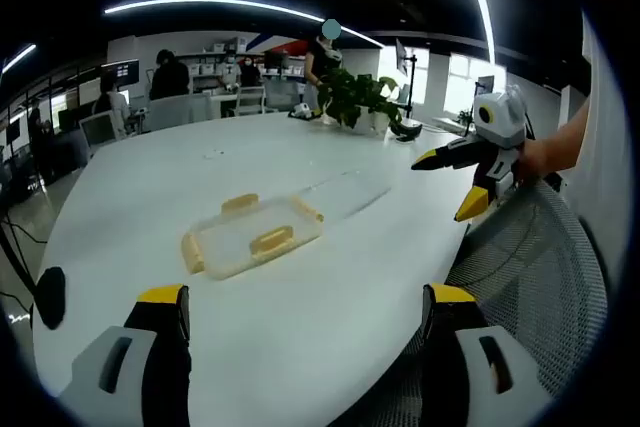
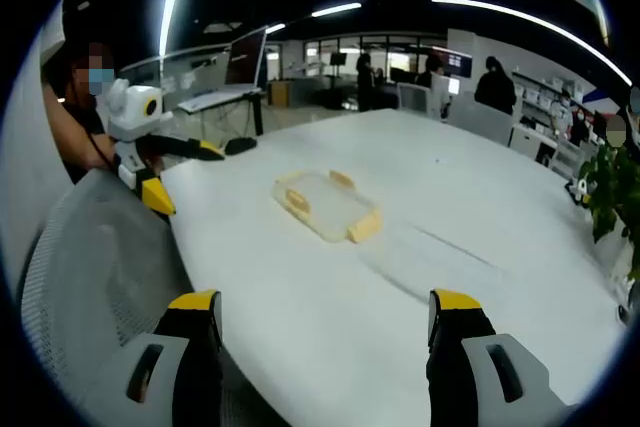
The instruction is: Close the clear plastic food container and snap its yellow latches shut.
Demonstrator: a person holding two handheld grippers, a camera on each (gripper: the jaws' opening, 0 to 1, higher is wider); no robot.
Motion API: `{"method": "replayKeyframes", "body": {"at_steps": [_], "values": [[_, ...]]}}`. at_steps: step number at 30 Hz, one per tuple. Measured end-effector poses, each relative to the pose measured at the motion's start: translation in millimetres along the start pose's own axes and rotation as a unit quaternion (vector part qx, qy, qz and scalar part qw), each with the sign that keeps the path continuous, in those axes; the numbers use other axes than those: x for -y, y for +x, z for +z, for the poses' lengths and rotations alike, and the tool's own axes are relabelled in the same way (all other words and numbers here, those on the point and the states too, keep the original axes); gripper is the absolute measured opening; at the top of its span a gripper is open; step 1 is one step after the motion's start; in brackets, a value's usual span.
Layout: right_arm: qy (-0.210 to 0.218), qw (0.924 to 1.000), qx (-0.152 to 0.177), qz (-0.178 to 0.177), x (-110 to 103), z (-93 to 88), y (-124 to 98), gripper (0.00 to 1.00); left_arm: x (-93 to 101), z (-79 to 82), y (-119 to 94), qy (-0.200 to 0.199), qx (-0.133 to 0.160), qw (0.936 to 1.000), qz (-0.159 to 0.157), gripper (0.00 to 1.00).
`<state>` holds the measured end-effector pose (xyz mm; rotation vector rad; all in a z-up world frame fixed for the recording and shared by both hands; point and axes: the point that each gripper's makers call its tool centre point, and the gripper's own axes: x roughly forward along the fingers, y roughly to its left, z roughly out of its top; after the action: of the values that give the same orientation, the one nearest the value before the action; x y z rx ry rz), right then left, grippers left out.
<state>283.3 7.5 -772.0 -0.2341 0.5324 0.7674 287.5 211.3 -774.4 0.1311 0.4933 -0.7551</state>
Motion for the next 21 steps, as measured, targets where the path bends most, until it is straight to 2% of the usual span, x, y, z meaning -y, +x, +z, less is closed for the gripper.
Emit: {"method": "replayKeyframes", "body": {"at_steps": [21], "values": [[-0.003,1.0,0.003,-0.003,0.6,1.1,-0.7,0.85,-0.3,-0.2,-0.6,-0.001,0.002,1.0,0.0,0.97]]}}
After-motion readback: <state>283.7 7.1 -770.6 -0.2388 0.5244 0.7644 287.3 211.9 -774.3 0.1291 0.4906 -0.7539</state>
